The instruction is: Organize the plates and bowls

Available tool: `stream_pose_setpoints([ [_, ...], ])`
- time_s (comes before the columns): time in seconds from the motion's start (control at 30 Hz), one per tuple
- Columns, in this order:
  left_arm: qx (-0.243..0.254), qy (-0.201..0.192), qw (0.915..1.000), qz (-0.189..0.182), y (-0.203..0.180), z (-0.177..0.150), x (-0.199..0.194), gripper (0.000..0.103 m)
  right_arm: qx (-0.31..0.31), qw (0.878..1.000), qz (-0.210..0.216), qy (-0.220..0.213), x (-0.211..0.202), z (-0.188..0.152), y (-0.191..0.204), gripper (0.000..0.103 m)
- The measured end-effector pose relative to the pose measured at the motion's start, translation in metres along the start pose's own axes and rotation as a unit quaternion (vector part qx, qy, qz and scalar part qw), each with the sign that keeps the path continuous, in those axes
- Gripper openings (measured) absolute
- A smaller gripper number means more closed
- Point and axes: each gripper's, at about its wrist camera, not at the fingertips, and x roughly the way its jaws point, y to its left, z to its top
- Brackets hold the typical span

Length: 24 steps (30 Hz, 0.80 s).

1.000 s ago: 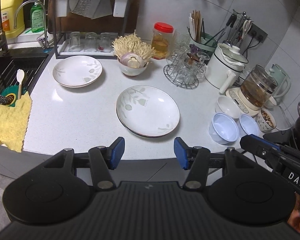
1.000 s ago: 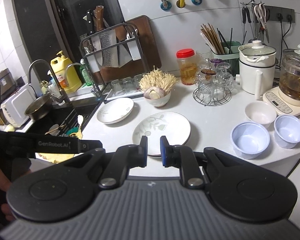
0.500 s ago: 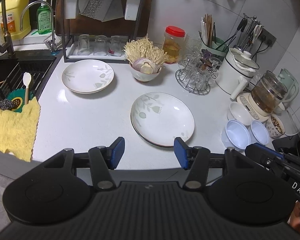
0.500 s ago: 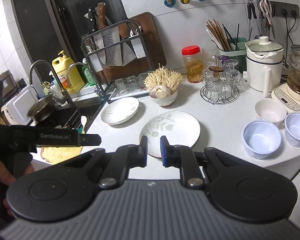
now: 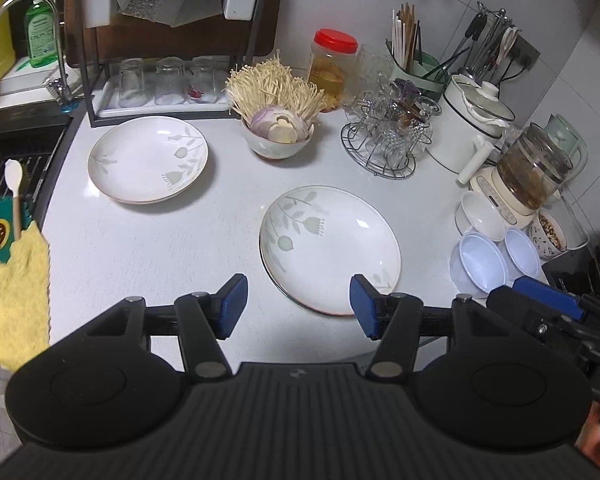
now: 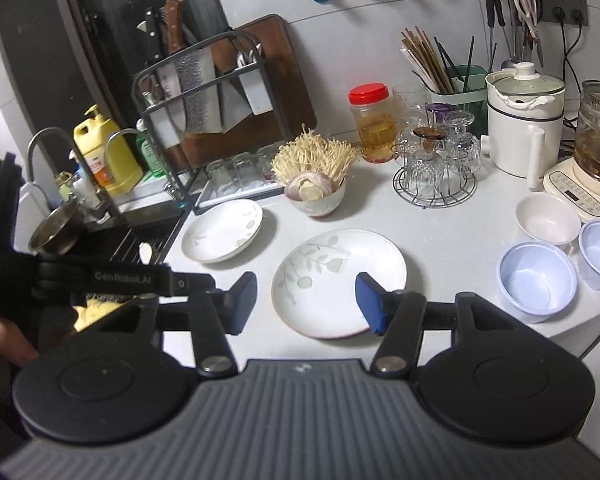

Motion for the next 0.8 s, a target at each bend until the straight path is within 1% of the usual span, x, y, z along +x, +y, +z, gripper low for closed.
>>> stream_pose_setpoints([
  [0.1,-0.001,0.003,1.0,-0.006,0.014,0.012,0.009,0.063,0.003,1.0,-0.005,-0.001,0.015,0.008,0.006,0.058],
  [0.2,-0.004,0.003,1.0,-0.006,0.031,0.025,0.018,0.068,0.005,1.0,-0.003,0.005,0.031,0.016,0.015,0.058],
  [0.33,-0.019,-0.004,0.9998,-0.003,0.057,0.042,0.028,0.068,0.011,1.0,0.004,0.016,0.055,0.024,0.026,0.058],
  [0.43,-0.022,-0.004,0.9997,0.003,0.076,0.055,0.039,0.068,0.013,1.0,0.004,0.019,0.071,0.03,0.034,0.058],
  [0.6,-0.033,0.008,0.9994,0.002,0.106,0.075,0.063,0.068,0.02,0.999,-0.002,0.028,0.099,0.038,0.042,0.058],
  [0.67,-0.027,0.008,0.9996,0.008,0.117,0.083,0.073,0.068,0.026,0.999,-0.004,0.034,0.112,0.039,0.045,0.058],
  [0.8,-0.038,0.009,0.9991,0.017,0.147,0.101,0.091,0.068,0.037,0.998,-0.005,0.045,0.138,0.043,0.049,0.058],
])
